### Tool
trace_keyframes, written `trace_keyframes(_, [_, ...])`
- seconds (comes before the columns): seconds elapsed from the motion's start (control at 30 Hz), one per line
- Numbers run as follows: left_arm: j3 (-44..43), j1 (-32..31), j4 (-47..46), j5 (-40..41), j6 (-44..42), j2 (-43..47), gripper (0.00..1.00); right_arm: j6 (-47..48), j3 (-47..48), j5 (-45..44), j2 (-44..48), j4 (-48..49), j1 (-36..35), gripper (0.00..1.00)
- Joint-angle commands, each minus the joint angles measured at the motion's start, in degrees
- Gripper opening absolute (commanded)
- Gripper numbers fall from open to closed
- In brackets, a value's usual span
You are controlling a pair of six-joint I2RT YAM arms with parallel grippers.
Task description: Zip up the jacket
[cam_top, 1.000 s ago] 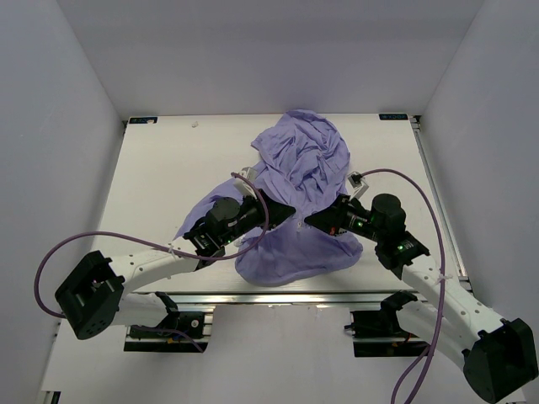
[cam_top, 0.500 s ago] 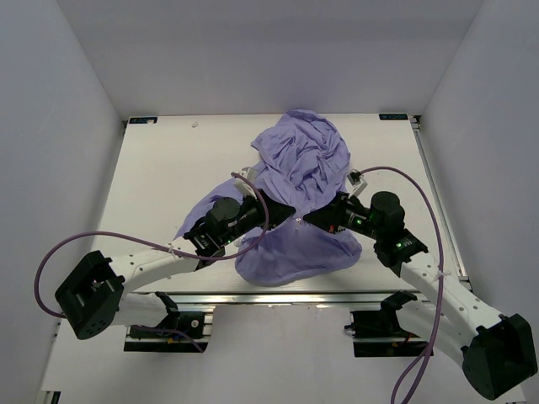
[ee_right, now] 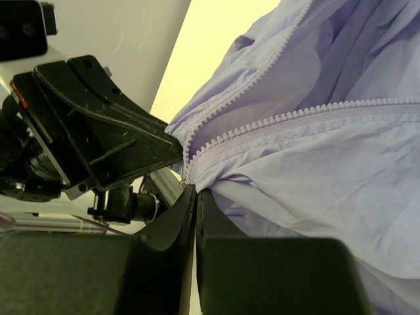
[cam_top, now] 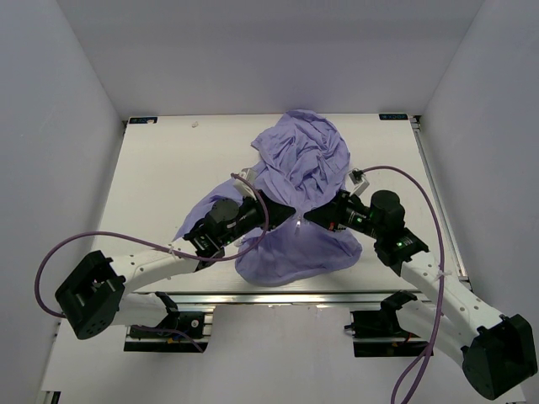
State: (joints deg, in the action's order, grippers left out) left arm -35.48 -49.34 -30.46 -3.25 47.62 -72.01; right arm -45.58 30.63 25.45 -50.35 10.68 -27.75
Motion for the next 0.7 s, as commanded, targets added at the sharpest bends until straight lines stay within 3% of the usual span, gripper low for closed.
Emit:
trace_keyframes(0.0, [0.94,0.04,-2.76,-1.85,-1.12,0.20,0.00,-2.32,2.77,-2.07,0.07,0.22,0.24,0.00])
trace_keyframes(0.67, [1.38,-0.84,-1.63,-5.10,-4.28,-0.41,0.00,-4.43,3.73,-5.41,-0.54,1.98,0.33,0.00])
